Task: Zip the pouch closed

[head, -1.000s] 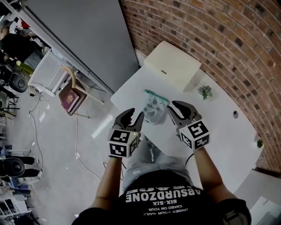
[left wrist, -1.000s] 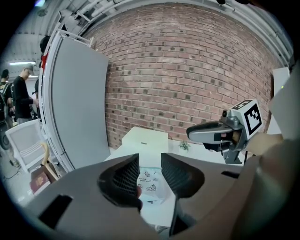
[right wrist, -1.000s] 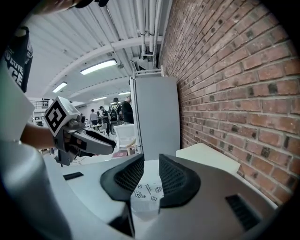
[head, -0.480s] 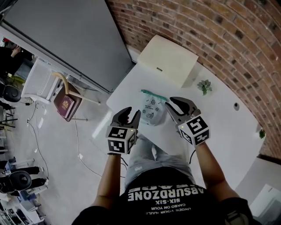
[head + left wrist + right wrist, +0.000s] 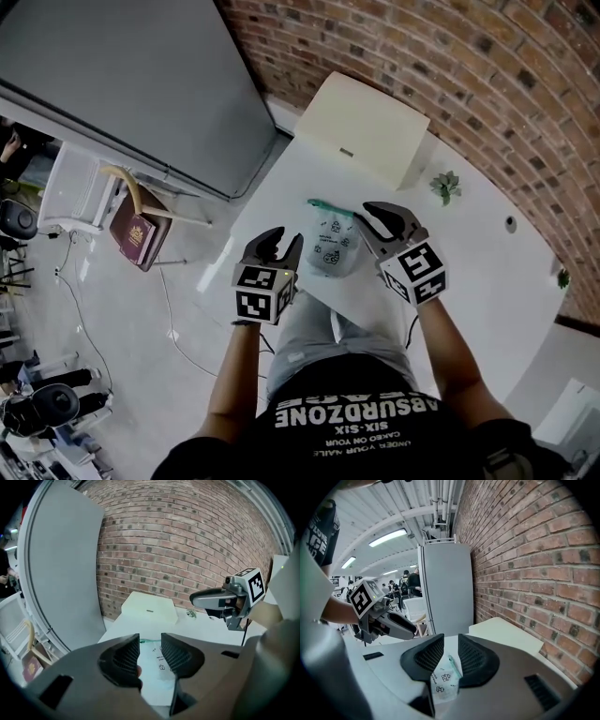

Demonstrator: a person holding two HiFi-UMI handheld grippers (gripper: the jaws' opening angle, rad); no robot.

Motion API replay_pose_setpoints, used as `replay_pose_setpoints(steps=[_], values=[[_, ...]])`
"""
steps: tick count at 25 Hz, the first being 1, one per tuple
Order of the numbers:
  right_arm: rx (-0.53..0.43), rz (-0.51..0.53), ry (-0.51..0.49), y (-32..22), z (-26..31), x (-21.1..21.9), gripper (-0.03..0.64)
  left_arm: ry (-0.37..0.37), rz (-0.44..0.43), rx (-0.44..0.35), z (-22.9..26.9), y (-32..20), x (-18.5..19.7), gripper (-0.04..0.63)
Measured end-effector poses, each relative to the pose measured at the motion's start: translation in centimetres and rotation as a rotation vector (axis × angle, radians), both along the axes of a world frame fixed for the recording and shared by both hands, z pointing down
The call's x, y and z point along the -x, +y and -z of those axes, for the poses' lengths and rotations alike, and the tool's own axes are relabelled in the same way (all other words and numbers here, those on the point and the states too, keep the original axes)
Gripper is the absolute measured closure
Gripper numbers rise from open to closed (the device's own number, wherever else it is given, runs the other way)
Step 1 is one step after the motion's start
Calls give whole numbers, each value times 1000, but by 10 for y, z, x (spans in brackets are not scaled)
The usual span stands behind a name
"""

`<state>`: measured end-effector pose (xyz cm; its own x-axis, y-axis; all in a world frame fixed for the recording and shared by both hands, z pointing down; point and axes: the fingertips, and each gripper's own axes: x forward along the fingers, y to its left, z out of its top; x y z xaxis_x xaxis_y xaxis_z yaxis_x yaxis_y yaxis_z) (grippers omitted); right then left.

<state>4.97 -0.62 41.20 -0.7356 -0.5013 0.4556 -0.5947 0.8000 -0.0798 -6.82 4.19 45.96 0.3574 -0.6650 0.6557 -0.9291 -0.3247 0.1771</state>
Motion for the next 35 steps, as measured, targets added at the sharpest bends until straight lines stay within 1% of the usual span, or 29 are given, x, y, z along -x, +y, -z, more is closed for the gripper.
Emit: replay_pose_setpoints(steps=[4, 10, 17, 22, 30, 35], values=[[13, 20, 25, -9, -13, 13, 529, -10, -44, 20, -11, -12, 2, 468], [1, 58, 64, -31, -29, 33, 531, -36, -124, 66, -32, -29, 6, 468], [24, 93, 143, -51, -57, 51, 531, -34, -194, 112, -53, -54, 13, 468], [53, 149, 222, -60, -87, 61, 537, -69, -251, 150, -77, -69, 13, 468], [137, 254, 322, -62, -132, 75, 543, -96, -353, 201, -117, -77, 7, 468], [136, 306, 383, -71, -148, 86, 543, -141, -430, 211, -131, -86, 7, 468]])
